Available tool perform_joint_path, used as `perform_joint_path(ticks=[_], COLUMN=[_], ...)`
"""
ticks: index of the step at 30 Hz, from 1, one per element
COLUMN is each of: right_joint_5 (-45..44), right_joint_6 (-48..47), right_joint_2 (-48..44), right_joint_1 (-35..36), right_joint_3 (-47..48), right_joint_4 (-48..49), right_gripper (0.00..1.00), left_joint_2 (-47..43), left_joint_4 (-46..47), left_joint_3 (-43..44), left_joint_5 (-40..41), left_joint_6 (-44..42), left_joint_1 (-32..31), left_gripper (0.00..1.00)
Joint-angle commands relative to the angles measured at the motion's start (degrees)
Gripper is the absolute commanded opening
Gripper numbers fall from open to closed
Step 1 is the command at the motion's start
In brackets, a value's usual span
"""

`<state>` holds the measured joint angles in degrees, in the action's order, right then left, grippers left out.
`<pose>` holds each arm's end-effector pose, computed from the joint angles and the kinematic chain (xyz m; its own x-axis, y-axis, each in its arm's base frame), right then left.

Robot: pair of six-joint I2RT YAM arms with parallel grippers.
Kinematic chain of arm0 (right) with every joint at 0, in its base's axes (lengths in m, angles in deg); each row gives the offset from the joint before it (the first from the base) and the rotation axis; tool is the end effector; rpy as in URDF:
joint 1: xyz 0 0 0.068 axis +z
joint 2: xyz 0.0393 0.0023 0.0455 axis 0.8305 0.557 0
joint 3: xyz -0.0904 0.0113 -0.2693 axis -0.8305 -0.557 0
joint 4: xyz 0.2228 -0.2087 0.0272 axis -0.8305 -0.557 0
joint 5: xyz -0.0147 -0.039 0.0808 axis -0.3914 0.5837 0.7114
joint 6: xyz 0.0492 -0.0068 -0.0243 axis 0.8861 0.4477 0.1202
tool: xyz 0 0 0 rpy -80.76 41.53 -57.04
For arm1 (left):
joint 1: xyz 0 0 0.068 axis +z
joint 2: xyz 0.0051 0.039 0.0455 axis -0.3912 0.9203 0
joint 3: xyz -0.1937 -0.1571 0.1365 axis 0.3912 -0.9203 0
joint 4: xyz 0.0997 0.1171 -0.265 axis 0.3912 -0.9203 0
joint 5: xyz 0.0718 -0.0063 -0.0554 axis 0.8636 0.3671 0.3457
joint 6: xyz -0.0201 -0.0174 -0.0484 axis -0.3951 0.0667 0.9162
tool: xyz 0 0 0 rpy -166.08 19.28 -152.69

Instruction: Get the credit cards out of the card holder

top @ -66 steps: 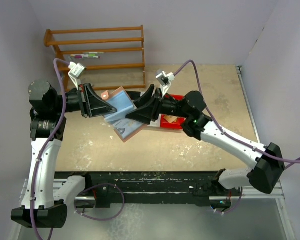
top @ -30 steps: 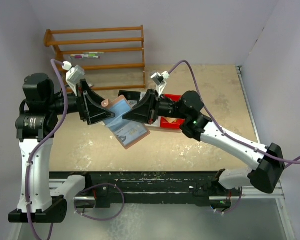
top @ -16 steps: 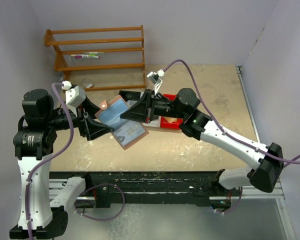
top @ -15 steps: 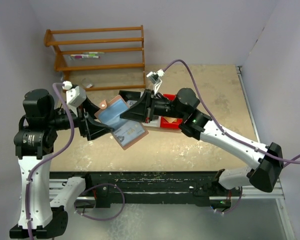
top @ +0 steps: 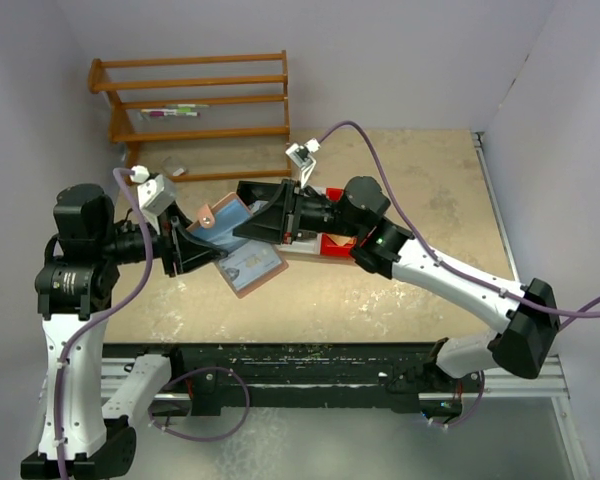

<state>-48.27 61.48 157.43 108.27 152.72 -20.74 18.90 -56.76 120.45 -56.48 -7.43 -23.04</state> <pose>0.2118 0.3046 0.4226 -0.7163 0.2469 -0.6526 -0.6937 -0.1507 0.7043 0.1487 -0.0351 0.4713 -0.3731 0.0207 -0.9276 0.8689 0.3584 -0.3415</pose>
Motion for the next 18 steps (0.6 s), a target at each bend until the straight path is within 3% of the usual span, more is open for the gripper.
perform_joint_path(ticks=[1, 9, 13, 18], right_joint_5=[1.04, 3.94, 7.05, 11.85], right_joint_6=[-0.13, -2.66, -4.88, -11.61], right_joint_2=[-2.59, -5.08, -7.04, -8.61], right_joint_1=[0.10, -0.07, -0.49, -0.61], right_joint_3=[-0.10, -2.24, -4.36, -4.63], right_joint_4=[3.49, 6.62, 10.69, 10.24], right_gripper=[0.28, 0.72, 0.84, 0.91], left_joint_2=[-0.31, -0.51, -0.86, -1.30], left_joint_4=[6.34, 11.58, 16.61, 24.71], left_joint_3=[0.14, -1.64, -3.31, -6.22], left_joint_5=[-2.94, -6.41, -8.99, -11.55], left_joint_6=[7.59, 17.71, 25.62, 37.07], left_joint_1=[0.10, 0.10, 0.10, 0.10], left_gripper=[0.28, 0.10, 0.07, 0.06])
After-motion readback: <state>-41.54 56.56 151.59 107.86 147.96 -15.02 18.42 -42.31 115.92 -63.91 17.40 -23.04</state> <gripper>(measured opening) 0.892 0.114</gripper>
